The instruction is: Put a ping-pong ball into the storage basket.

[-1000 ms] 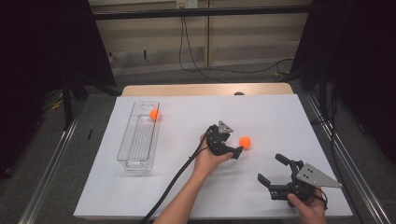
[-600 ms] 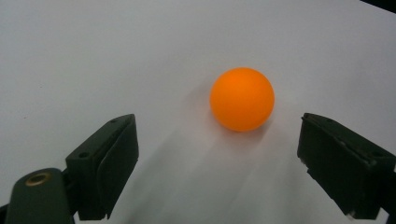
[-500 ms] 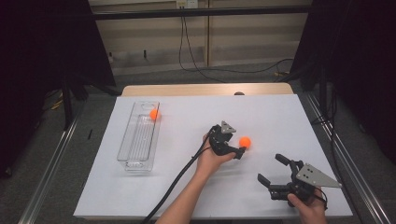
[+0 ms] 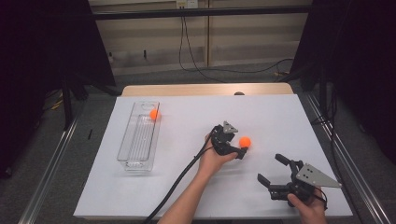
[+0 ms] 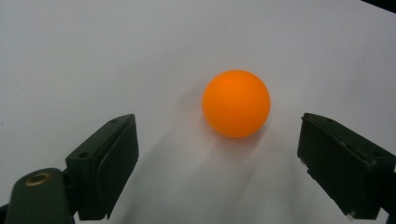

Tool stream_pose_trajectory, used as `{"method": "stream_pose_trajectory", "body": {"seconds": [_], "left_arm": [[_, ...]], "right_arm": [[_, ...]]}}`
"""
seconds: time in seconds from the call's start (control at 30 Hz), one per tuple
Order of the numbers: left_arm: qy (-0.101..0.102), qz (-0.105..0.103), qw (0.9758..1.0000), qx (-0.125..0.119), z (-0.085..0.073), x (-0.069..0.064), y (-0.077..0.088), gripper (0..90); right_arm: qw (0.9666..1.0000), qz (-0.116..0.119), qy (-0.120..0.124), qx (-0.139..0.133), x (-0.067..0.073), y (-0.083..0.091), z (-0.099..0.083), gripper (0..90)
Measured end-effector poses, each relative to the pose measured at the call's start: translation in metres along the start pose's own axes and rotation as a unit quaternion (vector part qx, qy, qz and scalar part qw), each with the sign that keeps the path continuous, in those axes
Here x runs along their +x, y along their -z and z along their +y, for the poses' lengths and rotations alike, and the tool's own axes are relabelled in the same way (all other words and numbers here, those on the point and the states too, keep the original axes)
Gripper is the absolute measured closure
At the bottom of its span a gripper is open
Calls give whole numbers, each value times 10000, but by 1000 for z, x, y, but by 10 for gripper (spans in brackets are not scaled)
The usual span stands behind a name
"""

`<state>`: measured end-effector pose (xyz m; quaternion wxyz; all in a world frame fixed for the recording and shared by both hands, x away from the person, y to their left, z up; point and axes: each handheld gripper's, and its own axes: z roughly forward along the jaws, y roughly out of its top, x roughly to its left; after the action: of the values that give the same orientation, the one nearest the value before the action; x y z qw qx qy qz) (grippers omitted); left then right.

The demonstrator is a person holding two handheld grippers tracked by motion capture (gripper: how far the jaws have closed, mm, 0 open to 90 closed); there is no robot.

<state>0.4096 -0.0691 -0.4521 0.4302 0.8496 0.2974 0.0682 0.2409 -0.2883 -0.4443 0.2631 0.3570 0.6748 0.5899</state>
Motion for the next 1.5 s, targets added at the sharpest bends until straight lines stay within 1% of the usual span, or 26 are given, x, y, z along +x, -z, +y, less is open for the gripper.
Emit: {"method": "stream_pose_trajectory", "body": {"seconds": [0.2, 0.3, 0.43, 0.7, 0.9, 0.97, 1.07, 1.2, 1.27, 1.37, 1.5], "left_arm": [[20, -4, 10000, 11, 0, -1, -2, 127], [-5, -1, 10000, 9, 0, 0, -4, 127], [61, -18, 10000, -6, 0, 0, -5, 126], [71, -11, 10000, -9, 1, 1, -8, 132], [83, 68, 9999, 14, 1, 2, -10, 139], [87, 43, 10000, 1, 1, 2, -11, 152], [65, 44, 10000, -32, 2, 2, -12, 162], [40, 10, 10000, -11, 3, 1, -13, 181], [5, 1, 10000, 5, 4, 0, -14, 195], [-61, -19, 10000, -33, 5, -1, -16, 214], [-93, -38, 9999, -31, 6, -3, -18, 242]], "right_arm": [[10000, -1, 4, 1, 0, 0, 0, 42], [10000, -1, 0, 0, 0, 0, 0, 43], [10000, 0, -2, -3, 0, 0, 0, 43], [10000, 2, 0, 4, 0, 0, 0, 43], [10000, -2, -15, 5, 0, 0, 0, 43], [10000, 3, -13, 3, 0, 0, 0, 42], [10000, -1, -17, 2, 0, 0, 0, 42], [10000, 3, -16, -3, 0, 0, 0, 42], [10000, 4, -17, 0, 0, 0, 0, 43], [10000, 4, -22, -1, 0, 0, 0, 43], [10000, 7, -10, 2, 0, 0, 0, 42]]}}
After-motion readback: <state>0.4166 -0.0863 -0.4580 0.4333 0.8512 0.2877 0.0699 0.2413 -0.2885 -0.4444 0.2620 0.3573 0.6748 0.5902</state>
